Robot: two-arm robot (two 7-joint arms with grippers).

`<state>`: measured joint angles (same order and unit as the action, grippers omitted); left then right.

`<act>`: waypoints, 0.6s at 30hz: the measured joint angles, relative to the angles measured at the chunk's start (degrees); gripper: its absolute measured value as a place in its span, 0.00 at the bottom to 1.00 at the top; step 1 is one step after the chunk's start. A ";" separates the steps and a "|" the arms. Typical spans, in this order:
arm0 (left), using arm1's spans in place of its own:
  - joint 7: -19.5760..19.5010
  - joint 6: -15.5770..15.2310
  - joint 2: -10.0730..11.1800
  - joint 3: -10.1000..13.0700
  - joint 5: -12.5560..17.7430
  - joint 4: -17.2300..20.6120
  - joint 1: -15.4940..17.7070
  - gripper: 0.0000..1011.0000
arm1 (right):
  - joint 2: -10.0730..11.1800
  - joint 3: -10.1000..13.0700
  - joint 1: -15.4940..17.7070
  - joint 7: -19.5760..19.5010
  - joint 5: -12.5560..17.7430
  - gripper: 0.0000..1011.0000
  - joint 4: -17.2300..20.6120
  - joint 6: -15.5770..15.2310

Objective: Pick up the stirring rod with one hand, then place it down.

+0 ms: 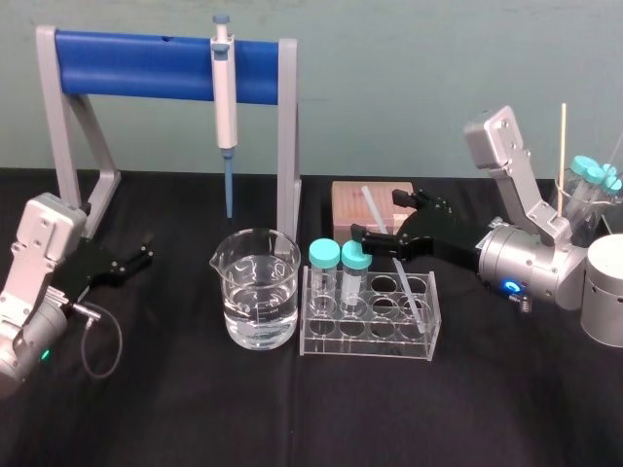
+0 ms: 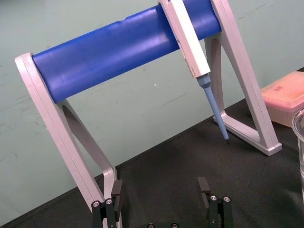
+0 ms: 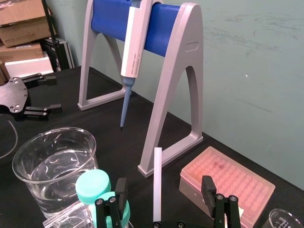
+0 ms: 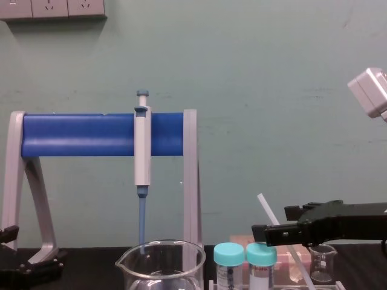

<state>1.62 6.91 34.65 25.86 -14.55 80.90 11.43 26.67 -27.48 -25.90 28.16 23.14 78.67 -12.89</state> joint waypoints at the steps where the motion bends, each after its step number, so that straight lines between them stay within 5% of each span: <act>1: 0.00 0.00 0.00 0.00 0.00 0.00 0.00 0.99 | 0.00 0.01 0.00 0.00 0.02 0.99 0.01 0.00; 8: 0.00 0.00 0.00 0.00 0.00 0.00 0.00 0.99 | 0.00 0.04 0.02 -0.02 0.11 0.89 0.04 0.01; 18: 0.00 0.00 0.00 0.00 0.00 0.00 0.00 0.99 | 0.00 0.09 0.02 -0.06 0.20 0.58 0.06 0.05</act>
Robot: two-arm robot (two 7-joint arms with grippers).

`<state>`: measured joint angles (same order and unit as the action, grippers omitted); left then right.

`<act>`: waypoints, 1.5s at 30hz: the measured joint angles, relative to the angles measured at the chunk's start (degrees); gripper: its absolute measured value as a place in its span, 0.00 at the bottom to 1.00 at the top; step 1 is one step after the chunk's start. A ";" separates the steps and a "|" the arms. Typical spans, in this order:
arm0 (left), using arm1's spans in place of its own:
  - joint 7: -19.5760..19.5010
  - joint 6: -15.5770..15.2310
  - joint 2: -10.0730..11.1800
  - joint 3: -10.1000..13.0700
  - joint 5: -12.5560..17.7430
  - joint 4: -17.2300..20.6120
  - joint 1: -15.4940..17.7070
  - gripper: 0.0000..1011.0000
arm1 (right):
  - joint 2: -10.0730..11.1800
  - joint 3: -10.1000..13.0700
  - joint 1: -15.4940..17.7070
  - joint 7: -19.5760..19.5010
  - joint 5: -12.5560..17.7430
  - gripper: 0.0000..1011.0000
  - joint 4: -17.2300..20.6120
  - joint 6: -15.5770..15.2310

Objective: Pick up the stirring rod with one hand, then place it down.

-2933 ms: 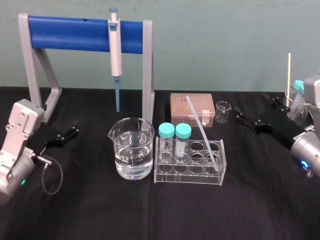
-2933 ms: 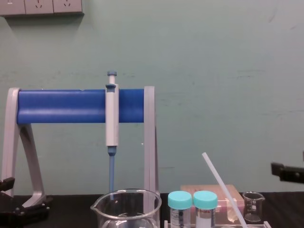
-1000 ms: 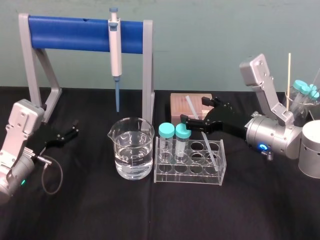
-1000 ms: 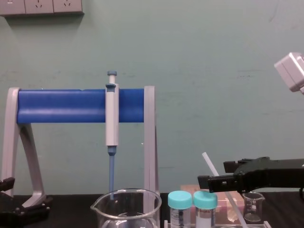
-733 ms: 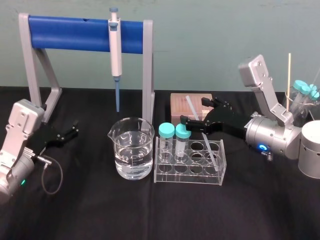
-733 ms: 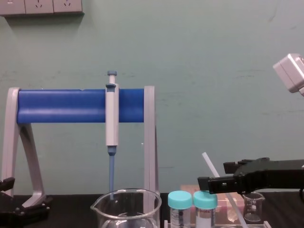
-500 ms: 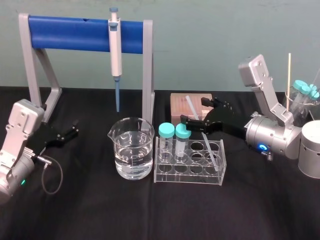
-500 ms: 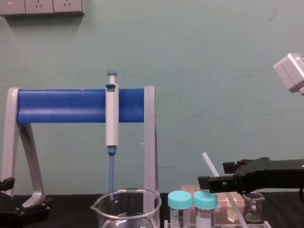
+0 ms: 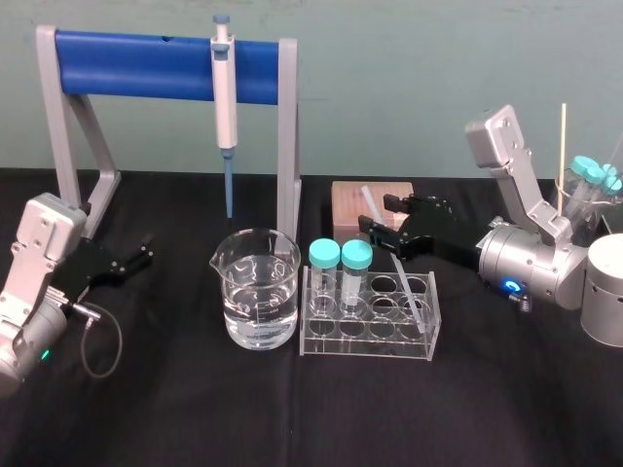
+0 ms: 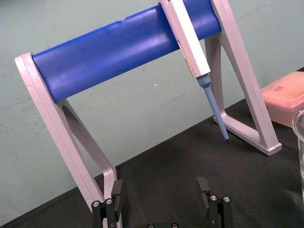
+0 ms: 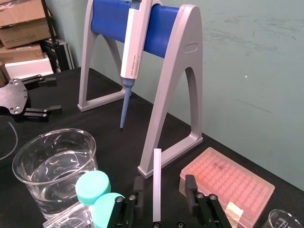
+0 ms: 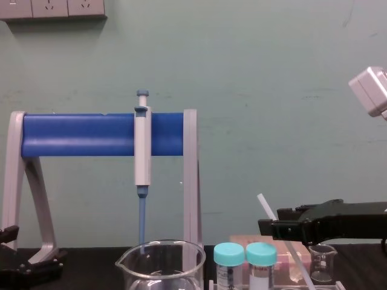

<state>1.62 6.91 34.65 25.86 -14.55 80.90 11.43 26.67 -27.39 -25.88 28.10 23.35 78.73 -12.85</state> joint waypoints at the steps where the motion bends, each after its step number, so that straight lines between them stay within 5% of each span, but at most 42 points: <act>1: 0.00 0.00 0.00 0.00 0.00 0.00 0.00 0.99 | 0.00 0.01 0.00 0.00 0.00 0.56 0.00 0.00; 16: 0.00 0.00 0.00 0.00 0.00 0.00 0.00 0.99 | 0.00 0.02 0.00 -0.05 0.04 0.08 -0.01 0.00; 33: 0.00 0.00 0.00 0.00 0.00 0.00 0.00 0.99 | -0.04 0.15 0.16 -0.05 0.12 0.07 0.00 0.29; 45: 0.00 0.00 0.00 0.00 0.00 0.00 0.00 0.99 | -1.01 3.38 3.69 0.00 2.46 0.07 0.95 8.49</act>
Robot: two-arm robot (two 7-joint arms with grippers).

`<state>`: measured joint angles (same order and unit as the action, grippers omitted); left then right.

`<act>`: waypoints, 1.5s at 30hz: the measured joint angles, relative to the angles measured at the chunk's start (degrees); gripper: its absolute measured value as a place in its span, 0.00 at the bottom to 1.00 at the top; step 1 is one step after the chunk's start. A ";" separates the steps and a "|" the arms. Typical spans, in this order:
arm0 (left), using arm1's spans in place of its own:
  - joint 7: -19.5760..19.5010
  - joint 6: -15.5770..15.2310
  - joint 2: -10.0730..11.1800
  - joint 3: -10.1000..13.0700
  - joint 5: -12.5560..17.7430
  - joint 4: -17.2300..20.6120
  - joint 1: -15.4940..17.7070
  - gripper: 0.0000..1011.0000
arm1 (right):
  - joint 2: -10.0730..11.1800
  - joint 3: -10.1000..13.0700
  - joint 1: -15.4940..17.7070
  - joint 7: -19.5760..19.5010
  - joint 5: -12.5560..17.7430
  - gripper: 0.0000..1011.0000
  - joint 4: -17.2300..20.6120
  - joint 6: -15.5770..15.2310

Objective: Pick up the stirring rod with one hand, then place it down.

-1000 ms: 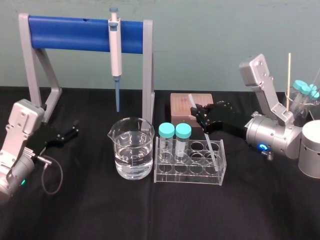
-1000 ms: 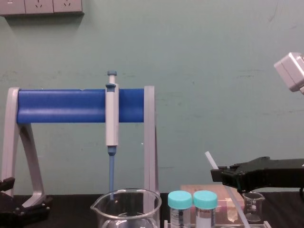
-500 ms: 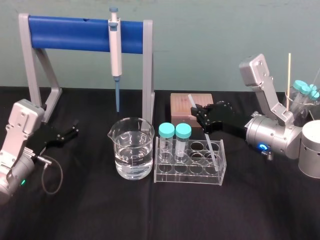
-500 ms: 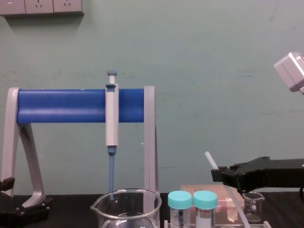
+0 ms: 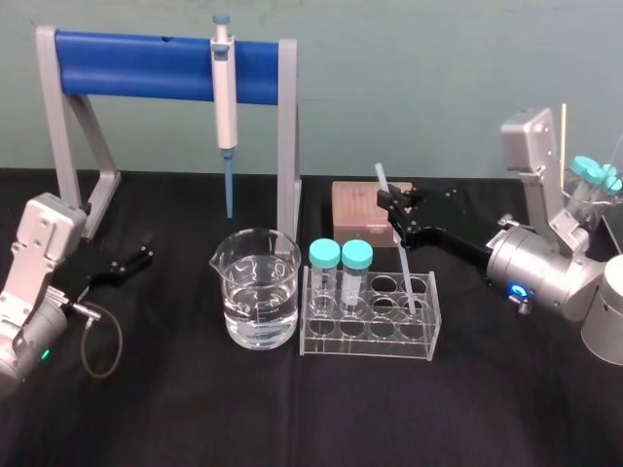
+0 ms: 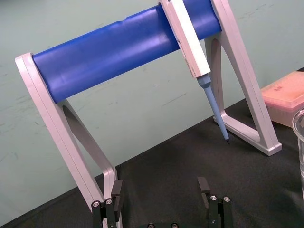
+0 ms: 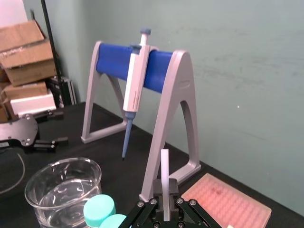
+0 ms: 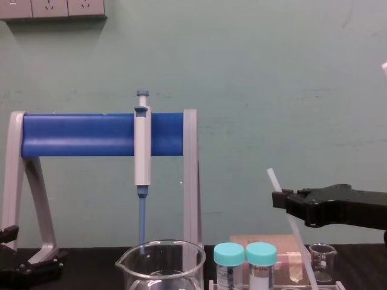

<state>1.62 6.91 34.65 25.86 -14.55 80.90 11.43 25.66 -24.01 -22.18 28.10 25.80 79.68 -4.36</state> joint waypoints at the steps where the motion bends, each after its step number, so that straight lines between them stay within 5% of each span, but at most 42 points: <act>1: 0.00 0.00 0.00 0.00 0.00 0.00 0.00 0.99 | -0.01 0.29 0.37 0.12 0.20 0.07 0.09 0.81; 18: 0.00 0.00 0.00 0.00 0.00 0.00 0.00 0.99 | -0.72 3.83 4.50 3.04 3.05 0.07 -1.14 11.29; 27: 0.00 0.00 0.00 0.00 0.00 0.00 0.00 0.99 | -1.34 4.90 4.79 3.83 4.38 0.07 -0.94 12.68; 45: 0.00 0.00 0.00 0.00 0.00 0.00 0.00 0.99 | 0.22 9.27 3.57 1.97 6.30 0.07 8.46 13.78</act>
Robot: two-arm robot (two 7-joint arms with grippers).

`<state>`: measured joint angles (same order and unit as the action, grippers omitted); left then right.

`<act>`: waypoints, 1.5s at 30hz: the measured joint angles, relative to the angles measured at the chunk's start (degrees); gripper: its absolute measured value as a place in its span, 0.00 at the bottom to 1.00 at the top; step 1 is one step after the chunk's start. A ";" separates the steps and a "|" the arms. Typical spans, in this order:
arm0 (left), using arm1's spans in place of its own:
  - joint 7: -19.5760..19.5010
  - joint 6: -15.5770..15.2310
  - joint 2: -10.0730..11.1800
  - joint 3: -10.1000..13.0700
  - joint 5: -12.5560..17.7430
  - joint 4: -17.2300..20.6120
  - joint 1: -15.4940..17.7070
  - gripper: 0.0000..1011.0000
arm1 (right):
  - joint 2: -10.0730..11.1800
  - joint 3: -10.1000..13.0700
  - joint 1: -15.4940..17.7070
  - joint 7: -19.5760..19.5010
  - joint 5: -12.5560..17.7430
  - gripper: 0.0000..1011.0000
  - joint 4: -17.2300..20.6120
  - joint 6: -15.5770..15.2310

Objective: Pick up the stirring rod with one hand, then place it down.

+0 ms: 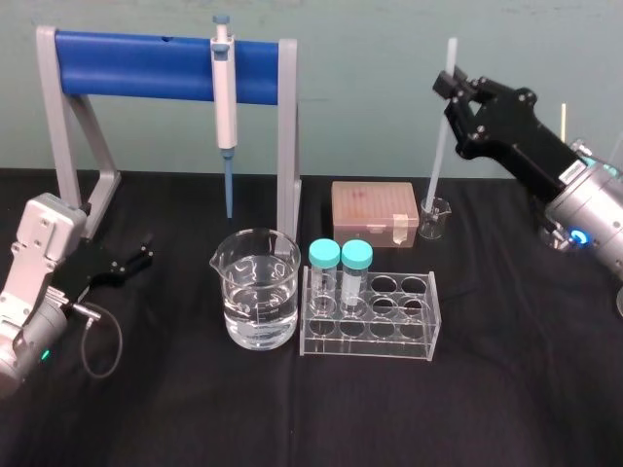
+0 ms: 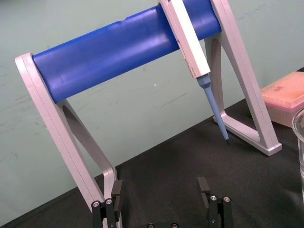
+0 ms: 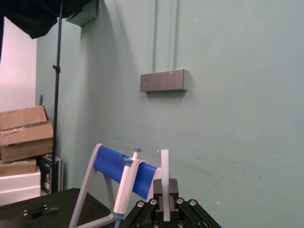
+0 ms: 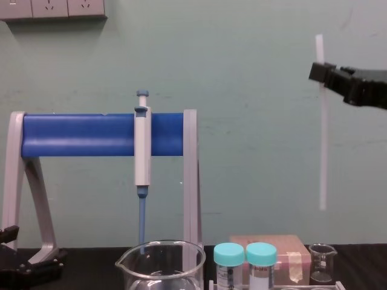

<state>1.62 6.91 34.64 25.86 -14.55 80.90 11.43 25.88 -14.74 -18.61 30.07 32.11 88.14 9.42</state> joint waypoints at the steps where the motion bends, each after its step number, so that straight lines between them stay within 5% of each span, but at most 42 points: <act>1: 0.00 0.00 0.00 0.00 0.00 0.00 0.00 0.99 | 0.16 0.28 0.10 -0.40 -0.02 0.07 0.54 -0.12; 16: 0.00 0.00 0.00 0.00 0.00 0.00 0.00 0.99 | 0.04 1.64 1.09 -3.44 -0.99 0.07 1.75 -1.55; 45: 0.00 0.00 0.00 0.00 0.00 0.00 0.00 0.99 | -0.47 1.20 0.80 -2.90 -1.41 0.07 1.29 -2.38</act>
<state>1.62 6.91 34.64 25.86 -14.55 80.90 11.43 25.41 -13.54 -17.81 27.17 30.69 89.43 7.04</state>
